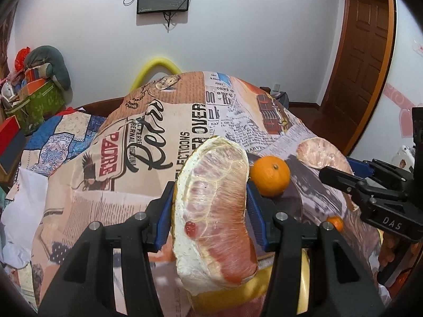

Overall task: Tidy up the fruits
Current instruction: 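Lay the right gripper's pomelo segment on the plate while the left gripper lays its segment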

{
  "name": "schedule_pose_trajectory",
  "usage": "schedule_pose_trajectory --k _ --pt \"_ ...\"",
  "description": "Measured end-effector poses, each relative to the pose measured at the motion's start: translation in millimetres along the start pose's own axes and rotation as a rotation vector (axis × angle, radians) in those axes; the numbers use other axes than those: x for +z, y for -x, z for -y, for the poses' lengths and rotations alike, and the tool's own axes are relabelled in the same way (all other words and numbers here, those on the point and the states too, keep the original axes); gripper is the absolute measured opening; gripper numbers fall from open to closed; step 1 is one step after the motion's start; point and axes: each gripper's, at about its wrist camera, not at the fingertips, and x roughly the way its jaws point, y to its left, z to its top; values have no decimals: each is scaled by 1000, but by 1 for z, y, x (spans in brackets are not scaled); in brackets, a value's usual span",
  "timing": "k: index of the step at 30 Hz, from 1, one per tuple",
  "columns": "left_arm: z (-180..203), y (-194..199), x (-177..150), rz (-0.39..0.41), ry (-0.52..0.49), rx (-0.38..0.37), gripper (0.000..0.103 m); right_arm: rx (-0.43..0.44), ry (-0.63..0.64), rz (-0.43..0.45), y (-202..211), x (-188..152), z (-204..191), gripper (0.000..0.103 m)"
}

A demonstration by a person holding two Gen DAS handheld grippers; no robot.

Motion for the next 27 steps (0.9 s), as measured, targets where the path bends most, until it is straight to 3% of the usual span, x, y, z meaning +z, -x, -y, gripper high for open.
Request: schedule_pose_trajectory --k 27 --pt "-3 -81 14 -115 -34 -42 51 25 48 -94 -72 13 -6 43"
